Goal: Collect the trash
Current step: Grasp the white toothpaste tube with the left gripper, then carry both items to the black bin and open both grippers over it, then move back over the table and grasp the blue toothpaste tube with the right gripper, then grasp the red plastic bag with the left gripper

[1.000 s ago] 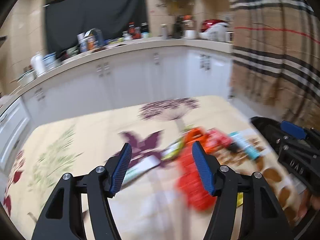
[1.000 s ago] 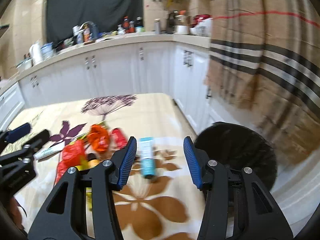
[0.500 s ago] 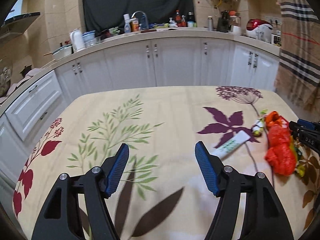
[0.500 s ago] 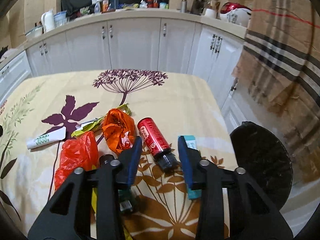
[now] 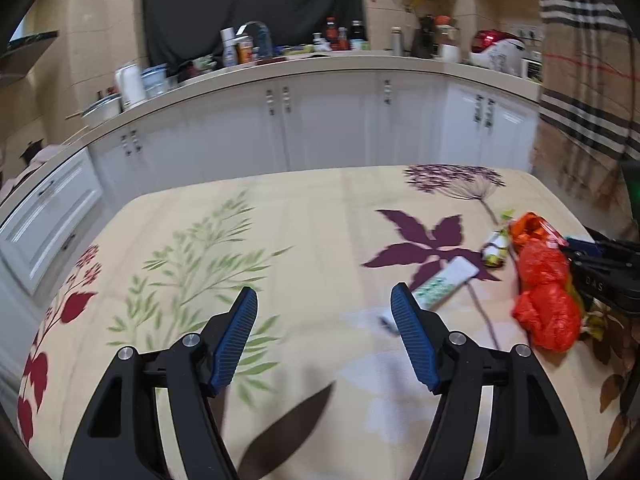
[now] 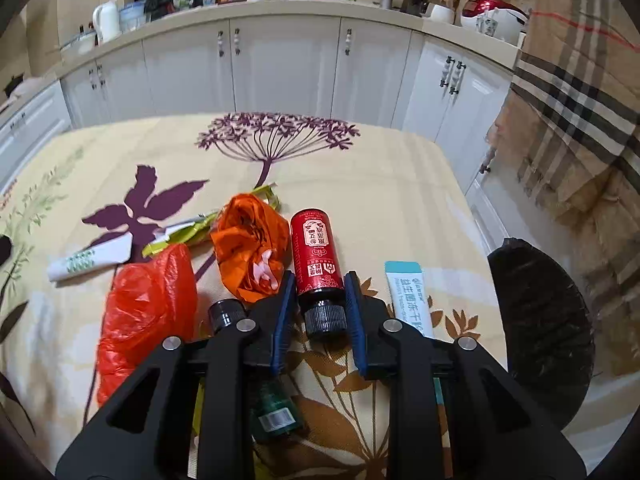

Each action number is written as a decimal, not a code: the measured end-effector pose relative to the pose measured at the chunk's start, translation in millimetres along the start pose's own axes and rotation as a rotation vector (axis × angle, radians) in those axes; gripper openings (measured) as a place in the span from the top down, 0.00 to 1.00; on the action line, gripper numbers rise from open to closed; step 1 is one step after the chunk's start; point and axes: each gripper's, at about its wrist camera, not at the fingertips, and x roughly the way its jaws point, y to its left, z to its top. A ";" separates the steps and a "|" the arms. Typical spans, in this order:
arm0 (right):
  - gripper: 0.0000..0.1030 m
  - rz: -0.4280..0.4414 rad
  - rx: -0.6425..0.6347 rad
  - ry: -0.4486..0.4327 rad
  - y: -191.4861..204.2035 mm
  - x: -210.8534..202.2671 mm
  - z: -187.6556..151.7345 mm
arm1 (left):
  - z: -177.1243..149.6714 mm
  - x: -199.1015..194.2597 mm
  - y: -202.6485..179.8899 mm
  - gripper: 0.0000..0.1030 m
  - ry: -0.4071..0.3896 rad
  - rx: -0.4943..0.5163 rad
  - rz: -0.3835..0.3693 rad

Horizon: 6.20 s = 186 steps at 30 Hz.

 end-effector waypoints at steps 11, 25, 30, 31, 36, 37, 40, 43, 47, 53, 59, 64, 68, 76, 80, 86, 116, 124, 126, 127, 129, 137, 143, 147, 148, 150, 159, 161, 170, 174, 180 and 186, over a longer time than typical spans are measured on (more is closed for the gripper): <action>0.76 0.007 0.080 -0.090 -25.7 -47.8 -13.5 | 7.1 42.4 -41.4 0.35 0.100 0.181 -0.159; 0.76 0.006 0.134 -0.097 -48.6 -61.5 -34.1 | 1.3 58.7 -50.4 0.86 0.172 0.239 -0.244; 0.76 0.006 0.151 -0.101 -52.1 -64.3 -40.5 | 0.5 57.0 -50.7 0.92 0.166 0.245 -0.251; 0.76 0.005 0.155 -0.104 -53.0 -65.8 -41.8 | 0.3 56.1 -50.5 0.94 0.163 0.246 -0.248; 0.76 -0.004 0.172 -0.125 -58.4 -74.9 -45.5 | 1.0 41.6 -48.7 0.94 0.100 0.209 -0.223; 0.76 -0.007 0.178 -0.132 -60.2 -77.1 -46.1 | 1.1 39.3 -48.8 0.94 0.092 0.200 -0.219; 0.76 -0.025 0.193 -0.156 -67.4 -84.2 -47.6 | 4.9 24.5 -53.7 0.94 0.046 0.172 -0.209; 0.76 -0.058 0.212 -0.184 -79.6 -90.6 -47.5 | 13.6 7.0 -64.4 0.94 -0.014 0.155 -0.215; 0.76 -0.129 0.249 -0.227 -102.8 -99.5 -44.7 | 30.6 -15.6 -94.5 0.94 -0.108 0.169 -0.262; 0.76 -0.236 0.283 -0.267 -136.5 -105.8 -41.9 | 52.5 -29.4 -157.5 0.94 -0.182 0.237 -0.365; 0.76 -0.326 0.319 -0.275 -167.0 -103.2 -44.6 | 66.3 -33.2 -208.7 0.94 -0.229 0.241 -0.425; 0.76 -0.365 0.340 -0.278 -185.6 -98.1 -46.1 | 71.4 -27.9 -250.9 0.94 -0.238 0.271 -0.460; 0.76 -0.381 0.354 -0.271 -199.7 -89.7 -46.3 | 71.9 -19.0 -278.1 0.94 -0.227 0.294 -0.474; 0.76 -0.398 0.377 -0.261 -217.7 -79.8 -46.3 | 72.9 0.2 -316.1 0.94 -0.192 0.338 -0.481; 0.76 -0.405 0.401 -0.250 -229.2 -73.3 -48.8 | 72.2 8.9 -331.4 0.94 -0.176 0.360 -0.481; 0.76 -0.422 0.408 -0.238 -236.3 -64.3 -48.1 | 68.9 20.2 -352.1 0.91 -0.146 0.392 -0.493; 0.60 -0.271 0.341 -0.246 -167.6 -81.4 -41.9 | 62.5 -1.5 -225.4 0.56 -0.134 0.233 -0.321; 0.60 -0.149 0.274 -0.205 -112.1 -71.0 -35.8 | 45.7 -7.7 -135.4 0.49 -0.101 0.103 -0.180; 0.60 -0.117 0.253 -0.190 -97.3 -66.4 -32.5 | 38.9 -6.4 -113.4 0.48 -0.081 0.079 -0.145; 0.60 -0.107 0.243 -0.183 -92.8 -65.1 -31.5 | 36.9 -5.2 -105.3 0.48 -0.073 0.071 -0.130; 0.60 -0.083 0.218 -0.160 -78.7 -58.2 -28.3 | 30.8 -3.3 -88.1 0.48 -0.059 0.053 -0.101; 0.61 -0.033 0.157 -0.038 -46.7 -24.0 -21.9 | 9.2 0.7 -47.7 0.45 -0.010 0.011 -0.021; 0.73 -0.036 0.161 0.022 -47.2 -11.7 -23.2 | -2.7 2.9 -30.8 0.44 0.014 0.000 0.001; 0.86 -0.017 0.153 0.040 -46.3 -8.3 -24.3 | -6.3 3.4 -26.0 0.41 0.021 -0.015 -0.004; 0.87 -0.013 0.148 0.038 -45.5 -9.0 -24.1 | -6.5 2.9 -27.6 0.41 0.022 -0.016 -0.006; 0.87 -0.009 0.147 0.028 -45.4 -10.9 -24.1 | -6.1 1.3 -31.2 0.40 0.022 -0.014 -0.017; 0.87 -0.031 0.188 -0.051 -61.8 -38.8 -35.2 | -1.5 -5.6 -67.5 0.33 0.016 0.002 -0.103; 0.87 -0.046 0.193 -0.065 -69.0 -45.7 -38.4 | -0.8 -5.8 -76.6 0.33 0.022 0.003 -0.125; 0.87 -0.069 0.224 -0.101 -97.7 -62.2 -50.1 | 2.4 -3.5 -119.1 0.31 0.031 0.033 -0.181; 0.87 -0.068 0.238 -0.106 -105.7 -64.2 -54.6 | -1.0 3.3 -130.7 0.31 0.044 0.063 -0.173; 0.87 -0.064 0.245 -0.109 -111.4 -66.4 -59.4 | -5.2 6.1 -131.8 0.49 0.062 0.055 -0.205; 0.87 -0.058 0.251 -0.116 -112.6 -68.8 -60.9 | -9.4 1.1 -137.7 0.70 0.043 0.091 -0.227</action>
